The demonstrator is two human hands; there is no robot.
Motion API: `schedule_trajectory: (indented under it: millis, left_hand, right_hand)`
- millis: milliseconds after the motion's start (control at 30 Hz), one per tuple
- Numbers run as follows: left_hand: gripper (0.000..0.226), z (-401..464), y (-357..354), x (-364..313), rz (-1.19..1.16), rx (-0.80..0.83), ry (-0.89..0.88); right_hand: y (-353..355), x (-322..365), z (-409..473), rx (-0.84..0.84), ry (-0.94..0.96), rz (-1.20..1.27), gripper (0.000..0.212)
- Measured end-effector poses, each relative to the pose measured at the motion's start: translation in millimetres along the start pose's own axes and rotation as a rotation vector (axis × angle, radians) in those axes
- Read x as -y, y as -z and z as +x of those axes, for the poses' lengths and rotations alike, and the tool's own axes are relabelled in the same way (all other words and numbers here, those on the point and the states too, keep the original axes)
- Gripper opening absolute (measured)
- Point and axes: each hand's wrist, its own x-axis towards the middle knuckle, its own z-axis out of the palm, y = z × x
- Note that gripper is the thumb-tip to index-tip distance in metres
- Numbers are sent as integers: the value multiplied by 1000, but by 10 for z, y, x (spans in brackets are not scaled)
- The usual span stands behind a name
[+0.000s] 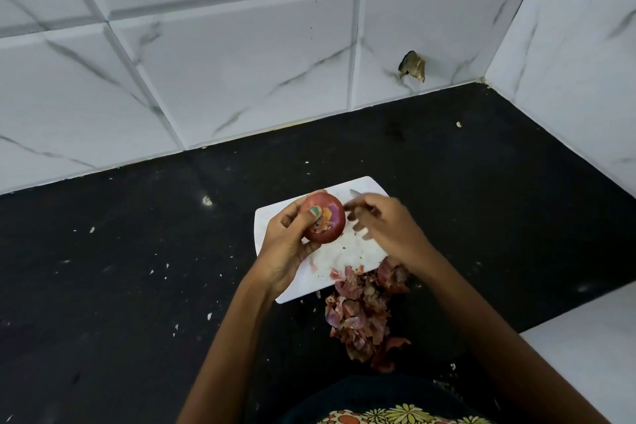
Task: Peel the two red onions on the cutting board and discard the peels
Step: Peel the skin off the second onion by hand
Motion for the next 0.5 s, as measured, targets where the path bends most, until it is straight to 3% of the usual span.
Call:
schedule_trajectory:
  millis: [133, 267, 400, 500]
  left_hand:
    - [28, 15, -1, 0, 44, 69, -48]
    - [30, -16, -34, -14, 154, 116, -125]
    - [58, -34, 4, 10, 217, 146, -168]
    - [65, -33, 31, 45, 268, 146, -180]
  right_hand:
    - [165, 313, -53, 111, 115, 210, 22]
    - [62, 340, -64, 86, 134, 113, 24]
    - [5, 287, -52, 50, 136, 91, 19]
    - [7, 289, -40, 53, 133, 44, 13]
